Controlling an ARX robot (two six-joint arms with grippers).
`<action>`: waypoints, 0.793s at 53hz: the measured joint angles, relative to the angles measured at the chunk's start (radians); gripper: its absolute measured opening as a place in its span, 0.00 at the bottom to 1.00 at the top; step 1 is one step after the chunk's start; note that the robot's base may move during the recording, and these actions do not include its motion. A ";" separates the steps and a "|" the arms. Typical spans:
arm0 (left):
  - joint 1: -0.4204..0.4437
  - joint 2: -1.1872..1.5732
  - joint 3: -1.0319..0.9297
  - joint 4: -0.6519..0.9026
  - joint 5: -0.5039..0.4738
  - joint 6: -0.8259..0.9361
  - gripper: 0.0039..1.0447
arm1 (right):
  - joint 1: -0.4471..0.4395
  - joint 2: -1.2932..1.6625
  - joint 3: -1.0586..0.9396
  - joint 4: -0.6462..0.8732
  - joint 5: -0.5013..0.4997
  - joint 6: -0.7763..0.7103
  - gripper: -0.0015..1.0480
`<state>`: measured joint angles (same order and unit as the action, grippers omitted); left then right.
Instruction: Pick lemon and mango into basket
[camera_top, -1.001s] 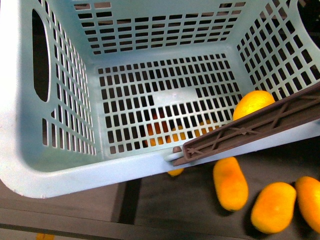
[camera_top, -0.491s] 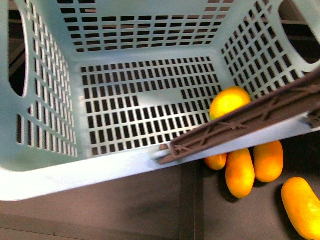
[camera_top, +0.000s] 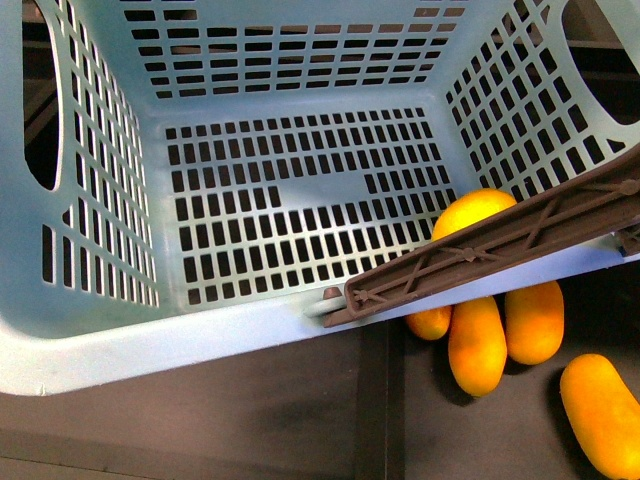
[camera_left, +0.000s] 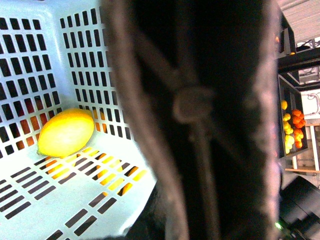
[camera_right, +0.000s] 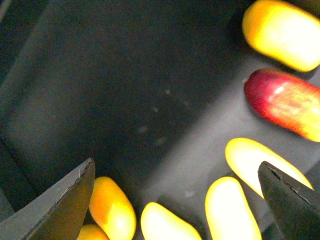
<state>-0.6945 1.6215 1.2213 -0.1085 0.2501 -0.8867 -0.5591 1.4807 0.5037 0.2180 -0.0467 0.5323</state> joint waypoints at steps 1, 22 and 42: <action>0.000 0.000 0.000 0.000 0.000 0.002 0.04 | 0.011 0.056 0.013 0.023 -0.008 0.005 0.92; 0.000 0.000 0.000 0.000 0.015 -0.001 0.04 | 0.264 0.624 0.246 0.104 -0.075 -0.019 0.92; 0.000 0.000 0.000 0.000 0.009 -0.001 0.04 | 0.379 0.795 0.385 0.092 -0.117 0.000 0.92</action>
<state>-0.6945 1.6215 1.2213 -0.1085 0.2592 -0.8875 -0.1799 2.2753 0.8890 0.3096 -0.1638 0.5320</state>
